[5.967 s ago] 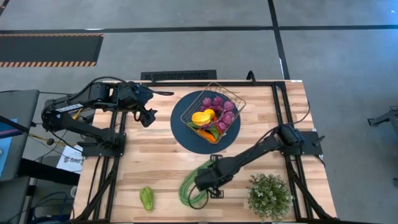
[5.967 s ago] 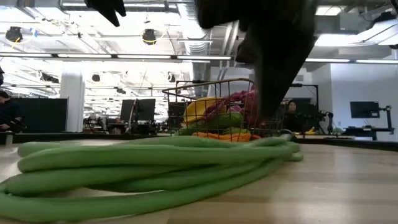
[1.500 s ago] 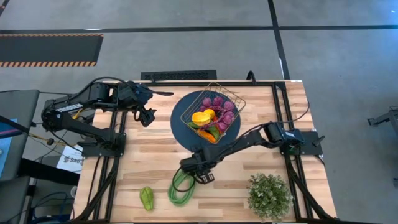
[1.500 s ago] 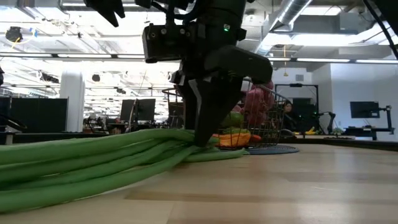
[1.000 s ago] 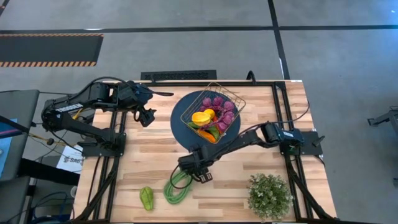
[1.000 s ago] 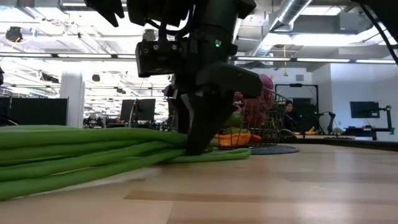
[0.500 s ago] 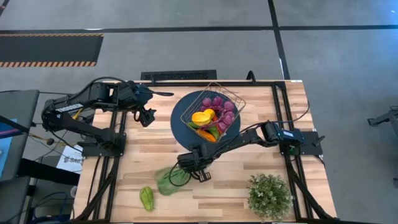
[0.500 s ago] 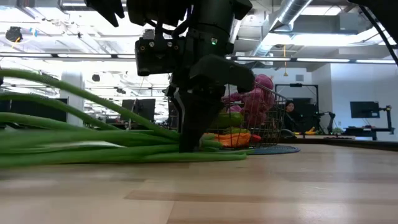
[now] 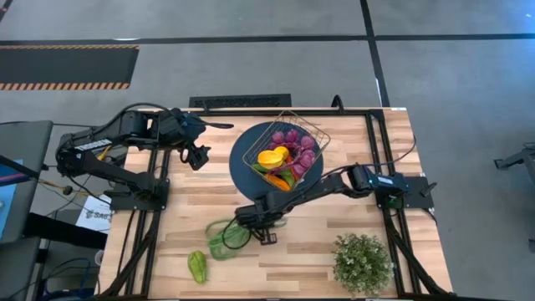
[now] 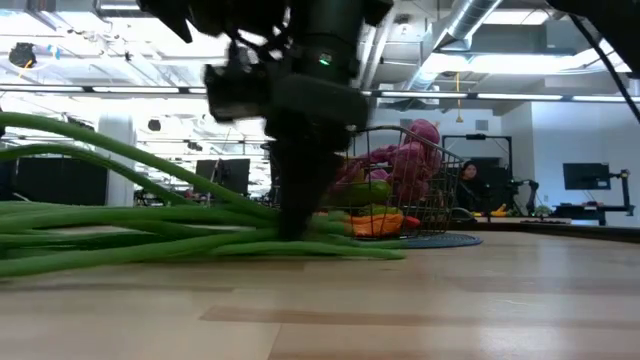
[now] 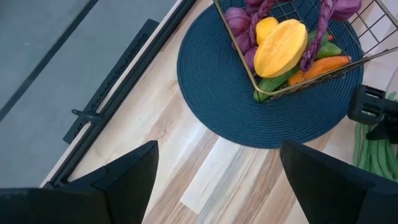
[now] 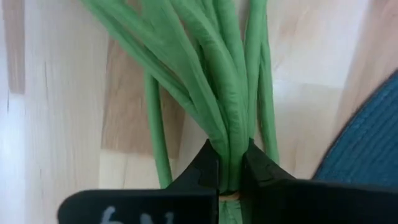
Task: Build produce basket
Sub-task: Put the string beans into the wire basket
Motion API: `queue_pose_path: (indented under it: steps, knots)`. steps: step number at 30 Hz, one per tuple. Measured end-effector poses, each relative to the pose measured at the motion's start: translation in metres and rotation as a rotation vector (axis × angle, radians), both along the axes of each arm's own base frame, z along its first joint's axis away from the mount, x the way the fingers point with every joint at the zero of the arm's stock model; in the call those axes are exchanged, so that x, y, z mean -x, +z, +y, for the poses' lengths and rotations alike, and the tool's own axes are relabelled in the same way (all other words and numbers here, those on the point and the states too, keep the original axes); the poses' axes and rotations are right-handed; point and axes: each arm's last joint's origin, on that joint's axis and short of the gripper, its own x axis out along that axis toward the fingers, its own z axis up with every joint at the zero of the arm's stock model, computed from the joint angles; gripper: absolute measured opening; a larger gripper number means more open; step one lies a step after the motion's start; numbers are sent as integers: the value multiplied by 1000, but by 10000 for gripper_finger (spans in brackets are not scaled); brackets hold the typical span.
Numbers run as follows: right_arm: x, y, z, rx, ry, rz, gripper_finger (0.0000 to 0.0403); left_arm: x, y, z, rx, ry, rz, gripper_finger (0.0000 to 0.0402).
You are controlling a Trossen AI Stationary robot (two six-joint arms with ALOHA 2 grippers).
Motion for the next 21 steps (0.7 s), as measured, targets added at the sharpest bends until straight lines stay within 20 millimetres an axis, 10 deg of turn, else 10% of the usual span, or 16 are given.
queue_pose_path:
  steps: [14,21]
  knots:
    - [-5,96,0,186,-56,-128,24,0,0,0,6,7,0,322]
    - [-7,99,-1,128,-65,-149,24,0,-1,-1,21,-1,3,322]
